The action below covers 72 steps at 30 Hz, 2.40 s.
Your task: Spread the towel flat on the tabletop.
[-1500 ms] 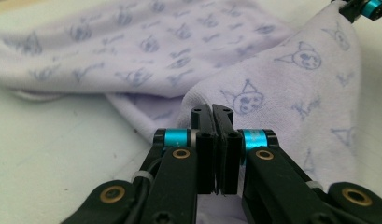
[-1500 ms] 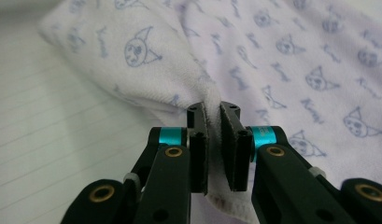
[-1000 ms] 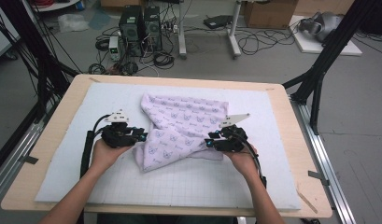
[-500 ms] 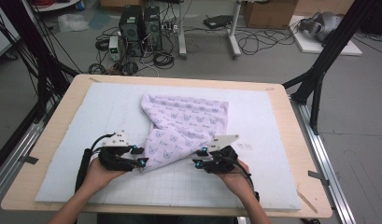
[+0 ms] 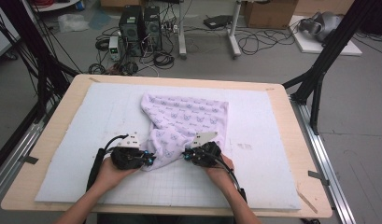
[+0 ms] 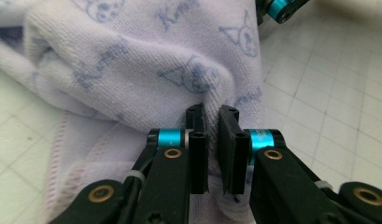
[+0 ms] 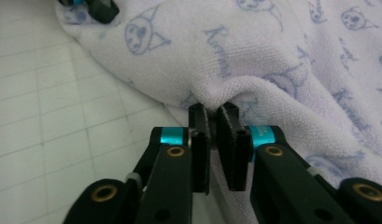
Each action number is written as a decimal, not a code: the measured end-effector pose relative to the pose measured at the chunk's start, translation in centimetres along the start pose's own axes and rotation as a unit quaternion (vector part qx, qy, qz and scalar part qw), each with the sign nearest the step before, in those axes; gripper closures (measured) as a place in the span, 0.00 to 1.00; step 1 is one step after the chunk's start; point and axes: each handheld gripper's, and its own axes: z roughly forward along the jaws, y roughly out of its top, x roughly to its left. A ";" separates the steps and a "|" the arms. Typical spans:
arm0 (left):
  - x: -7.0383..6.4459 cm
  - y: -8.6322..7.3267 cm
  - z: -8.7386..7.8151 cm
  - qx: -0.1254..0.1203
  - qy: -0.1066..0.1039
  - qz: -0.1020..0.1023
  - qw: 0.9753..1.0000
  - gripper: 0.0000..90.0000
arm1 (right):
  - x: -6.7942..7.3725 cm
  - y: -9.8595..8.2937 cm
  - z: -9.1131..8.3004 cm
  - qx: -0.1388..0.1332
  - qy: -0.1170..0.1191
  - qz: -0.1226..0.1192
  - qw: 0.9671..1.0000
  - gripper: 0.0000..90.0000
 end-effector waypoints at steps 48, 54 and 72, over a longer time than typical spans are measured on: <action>1.7 0.1 -2.7 -0.030 0.029 -0.045 0.998 0.59 | 0.2 1.1 -6.2 -0.036 0.033 0.007 0.999 0.67; 0.4 -1.1 -0.9 0.002 0.000 -0.033 0.999 0.55 | 1.9 -1.5 -3.5 0.016 0.042 0.003 0.999 0.64; -2.9 0.9 -6.4 -0.068 0.005 -0.001 0.998 0.95 | 2.1 -1.1 -9.6 -0.037 0.034 -0.005 0.999 0.94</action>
